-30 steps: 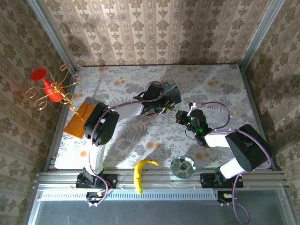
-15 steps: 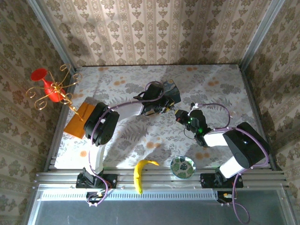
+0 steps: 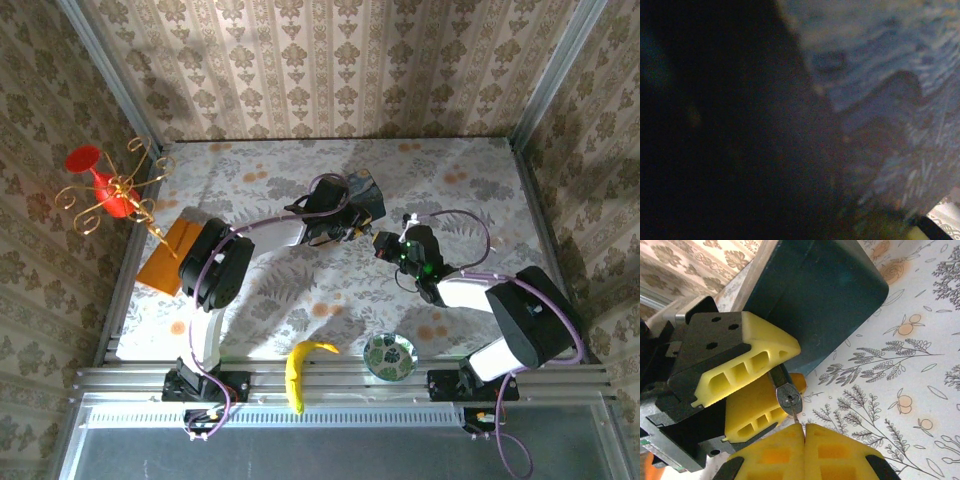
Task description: Unlock the padlock with the key
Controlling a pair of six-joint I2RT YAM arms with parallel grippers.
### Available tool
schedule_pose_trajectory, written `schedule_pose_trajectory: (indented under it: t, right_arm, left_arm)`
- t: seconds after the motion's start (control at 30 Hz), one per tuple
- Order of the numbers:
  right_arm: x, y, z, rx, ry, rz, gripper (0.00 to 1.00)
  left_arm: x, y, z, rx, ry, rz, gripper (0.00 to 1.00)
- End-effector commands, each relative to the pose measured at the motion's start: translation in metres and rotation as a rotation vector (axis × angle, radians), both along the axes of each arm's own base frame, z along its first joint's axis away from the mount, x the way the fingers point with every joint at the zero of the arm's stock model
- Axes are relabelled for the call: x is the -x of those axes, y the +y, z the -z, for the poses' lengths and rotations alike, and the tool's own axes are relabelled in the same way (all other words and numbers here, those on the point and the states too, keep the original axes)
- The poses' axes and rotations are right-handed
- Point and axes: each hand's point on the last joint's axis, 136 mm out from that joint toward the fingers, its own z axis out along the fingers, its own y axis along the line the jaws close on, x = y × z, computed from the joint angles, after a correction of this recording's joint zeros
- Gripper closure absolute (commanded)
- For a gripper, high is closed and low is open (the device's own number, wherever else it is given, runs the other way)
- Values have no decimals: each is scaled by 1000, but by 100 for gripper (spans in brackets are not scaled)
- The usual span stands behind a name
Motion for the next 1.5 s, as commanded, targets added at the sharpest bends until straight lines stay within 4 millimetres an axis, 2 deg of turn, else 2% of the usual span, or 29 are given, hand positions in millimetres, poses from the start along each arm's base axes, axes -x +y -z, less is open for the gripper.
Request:
schedule_pose_trajectory:
  t: [0.0, 0.17, 0.33, 0.5, 0.6, 0.67, 0.83, 0.97, 1.07, 1.33, 1.47]
  right_arm:
    - [-12, 17, -42, 67, -139, -32, 100]
    - [-10, 16, -37, 79, -113, 36, 100]
    - [-13, 7, -33, -37, -47, 122, 100]
    - [-25, -9, -46, -139, -50, 108, 100]
    - [-28, 1, -58, -56, -66, 5, 100]
    - [-28, 10, -57, -25, -50, -48, 100]
    - [-30, 32, -40, -73, -19, -92, 100]
    - [-27, 42, -25, -60, -3, -89, 100]
    - [-24, 33, -19, -48, 1, -38, 100]
    - [-11, -3, -4, -17, 39, 139, 100]
    - [-7, -4, -1, -76, 58, 171, 100]
  left_arm:
    - [48, -32, -5, 80, 130, 152, 100]
    - [49, -35, -6, 83, 126, 157, 100]
    - [52, -38, -9, 88, 118, 175, 100]
    - [58, -34, -10, 77, 120, 196, 100]
    - [61, -30, -7, 62, 131, 199, 100]
    - [60, -31, -8, 66, 131, 196, 100]
    - [58, -38, -13, 79, 122, 194, 100]
    - [58, -42, -15, 93, 124, 192, 100]
    - [58, -41, -15, 97, 127, 186, 100]
    - [53, -40, -19, 146, 150, 124, 100]
    - [48, -43, -23, 186, 158, 84, 100]
